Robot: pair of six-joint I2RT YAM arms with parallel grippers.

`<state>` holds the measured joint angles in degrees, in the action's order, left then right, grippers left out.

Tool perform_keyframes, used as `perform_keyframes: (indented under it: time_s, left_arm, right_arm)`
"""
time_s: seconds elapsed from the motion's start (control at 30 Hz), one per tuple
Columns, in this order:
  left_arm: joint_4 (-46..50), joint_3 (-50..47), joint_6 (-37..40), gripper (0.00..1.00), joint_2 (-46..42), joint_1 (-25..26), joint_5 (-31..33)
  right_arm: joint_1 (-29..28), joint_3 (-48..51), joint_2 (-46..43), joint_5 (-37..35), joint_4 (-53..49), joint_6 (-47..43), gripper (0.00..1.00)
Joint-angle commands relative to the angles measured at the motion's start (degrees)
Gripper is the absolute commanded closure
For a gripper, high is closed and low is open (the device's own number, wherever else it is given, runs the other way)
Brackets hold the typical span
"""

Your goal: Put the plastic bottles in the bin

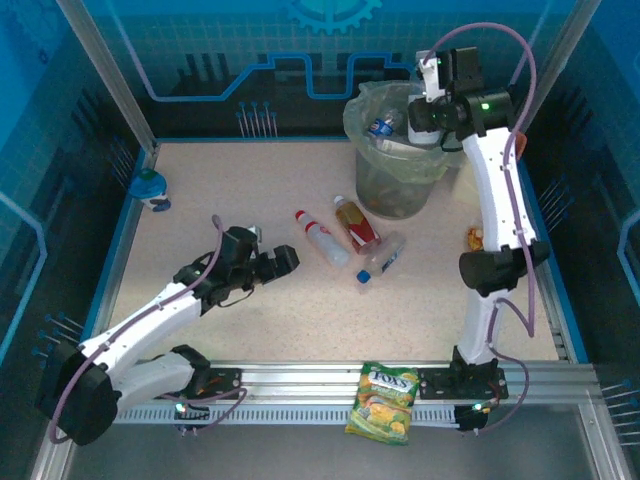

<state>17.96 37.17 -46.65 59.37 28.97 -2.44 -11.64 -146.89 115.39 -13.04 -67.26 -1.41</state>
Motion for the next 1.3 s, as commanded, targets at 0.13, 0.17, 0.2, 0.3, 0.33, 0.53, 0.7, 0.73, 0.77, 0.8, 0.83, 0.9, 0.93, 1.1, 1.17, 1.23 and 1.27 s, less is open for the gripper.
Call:
perform_keyframes:
  time_s: [0.13, 0.17, 0.2, 0.3, 0.33, 0.53, 0.7, 0.73, 0.77, 0.8, 0.83, 0.9, 0.93, 1.1, 1.17, 1.23, 1.27]
  left_arm:
    - [3.33, -1.31, -1.30, 0.01, -3.04, -0.45, 0.92]
    - [3.33, -1.37, -1.33, 0.01, -3.19, -0.43, 0.94]
    - [3.30, -1.47, -1.36, 0.01, -3.25, -0.47, 1.03]
    - [2.12, -2.00, -1.68, 0.01, -2.97, -0.49, 0.90]
    - [1.67, -2.03, -1.78, 0.01, -2.72, -0.48, 0.77]
    - [1.55, -1.75, -1.77, 0.01, -2.22, -0.43, -0.13]
    - [1.78, -1.73, -1.64, 0.01, -2.86, -0.42, 0.06]
    - [1.82, -1.73, -1.60, 0.01, -2.79, -0.48, 0.05]
    - [1.77, -1.78, -1.60, 0.01, -2.80, -0.45, -0.01]
    - [1.72, -1.84, -1.70, 0.01, -2.85, -0.47, -0.02]
    - [1.73, -1.90, -1.70, 0.01, -2.86, -0.41, -0.02]
    - [1.64, -2.01, -1.78, 0.01, -2.84, -0.48, -0.02]
    - [1.57, -2.01, -1.78, 0.01, -2.71, -0.47, -0.03]
    - [1.06, -2.19, -1.71, 0.01, -2.33, -0.41, -0.07]
    - [0.60, -2.36, -1.69, 0.01, -2.04, -0.41, -0.26]
    - [0.20, -2.45, -1.57, 0.01, -1.51, -0.47, -0.29]
    - [0.00, -2.45, -1.43, 0.01, -1.29, -0.47, -0.37]
  right_arm:
    - [2.75, -4.72, 7.74, 3.45, -0.73, -2.09, 0.50]
    - [2.71, -4.49, 8.16, 3.44, -0.88, -2.26, 0.48]
    - [2.78, -4.14, 8.51, 3.51, -0.78, -2.28, 0.45]
    - [2.94, -3.45, 9.47, 3.95, -0.07, -1.97, 0.31]
    - [2.94, -3.55, 9.73, 3.78, 0.03, -1.87, 0.27]
    - [3.12, -4.64, 9.55, 3.73, 0.38, -1.24, 0.08]
    - [3.28, -6.17, 8.08, 5.08, 0.03, -0.88, 0.06]
    - [3.29, -6.22, 7.48, 5.51, -0.06, -0.58, 0.06]
    - [3.28, -6.29, 6.88, 5.86, -0.16, -0.40, 0.06]
    - [3.26, -6.29, 6.20, 6.33, -0.38, -0.13, 0.06]
    - [3.29, -6.23, 5.34, 6.79, -0.72, 0.32, 0.06]
    - [3.14, -6.30, 3.73, 7.59, -1.88, 1.80, 0.05]
    - [3.07, -6.14, 2.68, 8.08, -2.88, 3.05, 0.04]
    - [1.43, 3.54, -6.48, 8.39, -4.00, 8.94, 0.02]
    - [-0.22, 10.85, -11.69, 7.04, -2.53, 10.97, 0.02]
    - [-2.46, 19.04, -17.37, 4.58, -0.20, 13.37, 0.00]
    - [-3.29, 22.78, -19.80, 3.84, 0.82, 14.64, 0.00]
